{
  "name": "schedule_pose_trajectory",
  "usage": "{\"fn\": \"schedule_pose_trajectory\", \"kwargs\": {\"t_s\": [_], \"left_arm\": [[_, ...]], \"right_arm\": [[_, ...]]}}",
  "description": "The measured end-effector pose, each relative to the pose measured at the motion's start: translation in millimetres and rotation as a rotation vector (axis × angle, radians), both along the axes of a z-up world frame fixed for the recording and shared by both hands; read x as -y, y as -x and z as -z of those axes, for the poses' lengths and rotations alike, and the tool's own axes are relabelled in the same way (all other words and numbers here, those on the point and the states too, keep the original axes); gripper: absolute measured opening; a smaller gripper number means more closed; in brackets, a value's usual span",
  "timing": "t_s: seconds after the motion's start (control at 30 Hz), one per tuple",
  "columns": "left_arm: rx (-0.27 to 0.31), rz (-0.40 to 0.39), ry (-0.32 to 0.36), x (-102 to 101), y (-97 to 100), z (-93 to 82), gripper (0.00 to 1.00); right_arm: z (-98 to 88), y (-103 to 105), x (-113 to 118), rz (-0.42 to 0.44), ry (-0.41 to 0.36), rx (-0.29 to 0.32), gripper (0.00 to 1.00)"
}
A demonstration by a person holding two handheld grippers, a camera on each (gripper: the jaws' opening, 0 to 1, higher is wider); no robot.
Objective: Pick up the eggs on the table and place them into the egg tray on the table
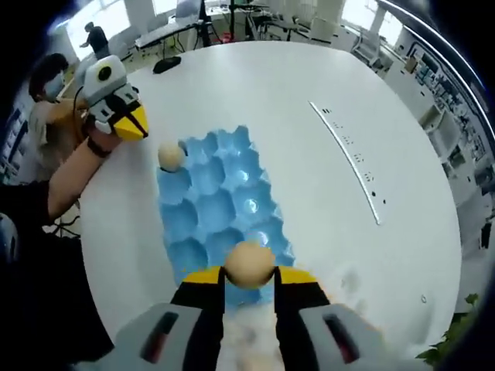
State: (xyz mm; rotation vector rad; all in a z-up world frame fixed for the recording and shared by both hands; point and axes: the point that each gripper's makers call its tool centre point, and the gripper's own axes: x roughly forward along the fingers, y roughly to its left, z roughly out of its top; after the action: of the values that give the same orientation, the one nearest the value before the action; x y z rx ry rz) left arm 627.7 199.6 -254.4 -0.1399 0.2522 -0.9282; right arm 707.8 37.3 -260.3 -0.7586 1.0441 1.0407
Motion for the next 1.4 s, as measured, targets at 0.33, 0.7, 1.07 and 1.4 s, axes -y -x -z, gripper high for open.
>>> {"fn": "schedule_pose_trajectory", "kwargs": {"t_s": [0.33, 0.7, 1.07, 1.4], "left_arm": [[0.006, 0.014, 0.001, 5, 3.8, -1.4, 0.0], [0.002, 0.012, 0.015, 7, 7.2, -2.8, 0.0], [0.005, 0.024, 0.027, 0, 2.6, -3.6, 0.0], [-0.007, -0.014, -0.018, -5, -5.3, 5.5, 0.0]], "right_arm": [[-2.9, 10, -37, -0.058, -0.012, -0.007, 0.25], [-5.8, 16, -63, -0.078, -0.021, -0.01, 0.25], [-1.6, 37, -92, -0.12, -0.025, -0.009, 0.25], [2.8, 41, -118, -0.144, -0.021, -0.006, 0.25]]}}
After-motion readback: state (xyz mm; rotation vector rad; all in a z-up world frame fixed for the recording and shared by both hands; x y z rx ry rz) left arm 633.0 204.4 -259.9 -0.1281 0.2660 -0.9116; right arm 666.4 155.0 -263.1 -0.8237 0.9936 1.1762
